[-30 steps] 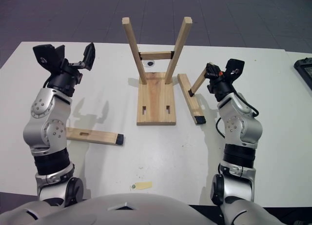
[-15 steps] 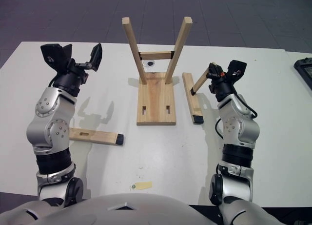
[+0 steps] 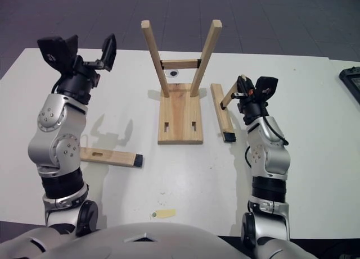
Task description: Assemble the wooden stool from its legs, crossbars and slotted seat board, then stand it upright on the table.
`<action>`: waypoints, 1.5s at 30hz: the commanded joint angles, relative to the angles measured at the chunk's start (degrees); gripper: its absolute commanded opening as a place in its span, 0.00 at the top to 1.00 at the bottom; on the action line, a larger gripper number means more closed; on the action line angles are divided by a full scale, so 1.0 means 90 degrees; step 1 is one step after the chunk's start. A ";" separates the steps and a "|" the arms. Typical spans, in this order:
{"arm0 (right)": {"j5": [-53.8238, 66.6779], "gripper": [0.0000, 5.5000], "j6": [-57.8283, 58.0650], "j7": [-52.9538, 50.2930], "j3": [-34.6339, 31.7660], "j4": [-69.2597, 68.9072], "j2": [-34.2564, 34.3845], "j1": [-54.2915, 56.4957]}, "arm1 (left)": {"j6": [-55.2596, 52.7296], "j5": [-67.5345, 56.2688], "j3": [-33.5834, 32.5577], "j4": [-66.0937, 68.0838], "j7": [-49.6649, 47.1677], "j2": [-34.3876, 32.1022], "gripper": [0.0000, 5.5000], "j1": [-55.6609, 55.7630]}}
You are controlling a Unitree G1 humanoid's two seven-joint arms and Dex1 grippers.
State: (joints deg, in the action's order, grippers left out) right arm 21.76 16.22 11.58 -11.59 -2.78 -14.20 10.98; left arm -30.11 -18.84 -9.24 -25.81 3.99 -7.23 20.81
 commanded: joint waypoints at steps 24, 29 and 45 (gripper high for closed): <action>-0.1202 0.93 0.0132 -0.0006 0.0990 0.1875 -0.0093 -0.0659 | -0.0065 -0.0032 0.0125 0.0061 -0.0228 0.0112 0.02 0.0482; -0.1110 0.75 0.0154 0.0012 0.0861 0.1823 -0.0090 -0.0535 | -0.0022 -0.0008 0.0161 0.0128 -0.0204 0.0135 0.02 0.0468; 0.0212 0.25 0.0884 0.1275 -0.0182 -0.0900 -0.1194 -0.0222 | 0.0033 -0.0023 0.0154 -0.0204 -0.0249 0.0176 0.02 0.0296</action>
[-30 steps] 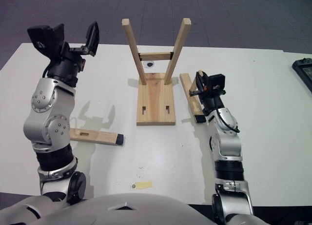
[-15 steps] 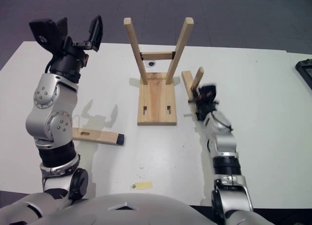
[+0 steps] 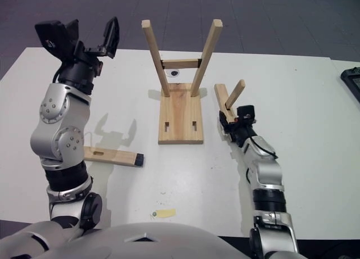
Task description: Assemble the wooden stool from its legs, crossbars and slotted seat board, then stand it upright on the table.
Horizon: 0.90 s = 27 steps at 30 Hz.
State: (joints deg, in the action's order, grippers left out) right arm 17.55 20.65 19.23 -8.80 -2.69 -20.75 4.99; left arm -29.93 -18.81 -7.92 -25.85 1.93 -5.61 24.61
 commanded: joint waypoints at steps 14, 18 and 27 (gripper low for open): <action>0.0589 0.02 -0.0786 -0.1075 -0.0903 0.0710 0.0372 0.3677 | 0.0247 -0.0010 -0.0238 0.0131 -0.0093 -0.0002 0.02 0.0122; -0.0019 0.02 -0.0146 -0.1400 -0.0390 0.1476 0.0402 0.3217 | 0.0255 0.0010 -0.0187 0.0205 -0.0081 -0.0024 0.02 0.0206; -0.0374 0.02 0.0718 -0.1269 0.0125 0.1502 0.0511 0.2096 | 0.0165 0.0034 -0.0045 0.0252 -0.0024 -0.0024 0.02 0.0012</action>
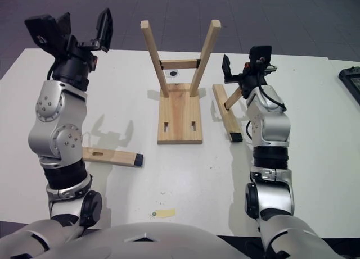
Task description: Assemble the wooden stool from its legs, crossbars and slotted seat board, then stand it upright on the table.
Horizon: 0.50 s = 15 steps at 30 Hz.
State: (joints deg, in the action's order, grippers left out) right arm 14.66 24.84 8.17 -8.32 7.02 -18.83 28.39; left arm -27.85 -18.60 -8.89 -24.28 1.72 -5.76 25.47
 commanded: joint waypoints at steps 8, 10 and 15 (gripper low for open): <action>-0.0014 0.02 -0.0900 -0.0372 -0.0376 0.1259 0.0719 0.0196 | 0.0091 0.0016 0.0040 0.0292 -0.0070 0.0086 0.02 0.0103; 0.0028 0.02 -0.1105 -0.0352 -0.0443 0.1357 0.0761 0.0307 | 0.0113 0.0014 0.0043 0.0309 -0.0083 0.0100 0.02 0.0105; 0.0431 0.02 -0.1430 -0.0240 -0.0811 0.0642 0.0711 0.0511 | 0.0122 -0.0004 0.0028 0.0293 -0.0087 0.0087 0.02 0.0095</action>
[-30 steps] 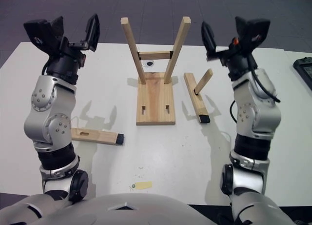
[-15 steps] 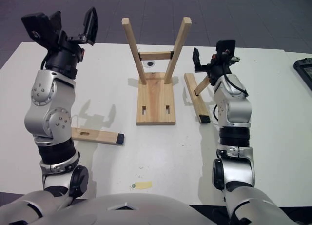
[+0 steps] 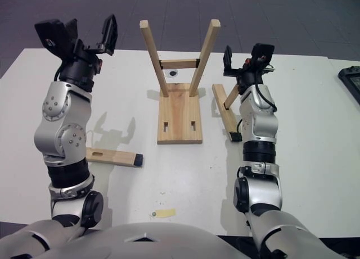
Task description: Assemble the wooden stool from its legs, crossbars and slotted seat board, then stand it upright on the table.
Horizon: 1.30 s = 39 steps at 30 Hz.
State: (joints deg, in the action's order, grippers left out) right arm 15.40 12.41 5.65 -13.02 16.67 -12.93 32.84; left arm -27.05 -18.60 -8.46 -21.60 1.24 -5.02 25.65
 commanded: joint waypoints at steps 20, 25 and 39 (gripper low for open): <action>0.0060 0.02 0.0451 -0.0217 0.0200 -0.0924 0.0410 -0.1188 | 0.0037 0.0020 0.0048 0.0071 0.0006 -0.0043 0.02 -0.0056; 0.0388 0.02 -0.0174 0.0027 -0.0086 -0.0780 0.0546 -0.0881 | 0.0191 0.0025 0.0017 0.0176 -0.0038 0.0032 0.02 0.0055; 0.2328 0.02 0.1420 0.1384 -0.0953 -0.3639 -0.1477 -0.1659 | 0.0243 0.0121 -0.0095 -0.0382 -0.0357 0.0102 0.02 -0.0381</action>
State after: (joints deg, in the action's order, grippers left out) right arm 37.62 22.16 15.63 -22.70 -14.26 -23.67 25.55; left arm -24.23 -18.10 -9.09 -22.98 -1.15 -3.91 23.86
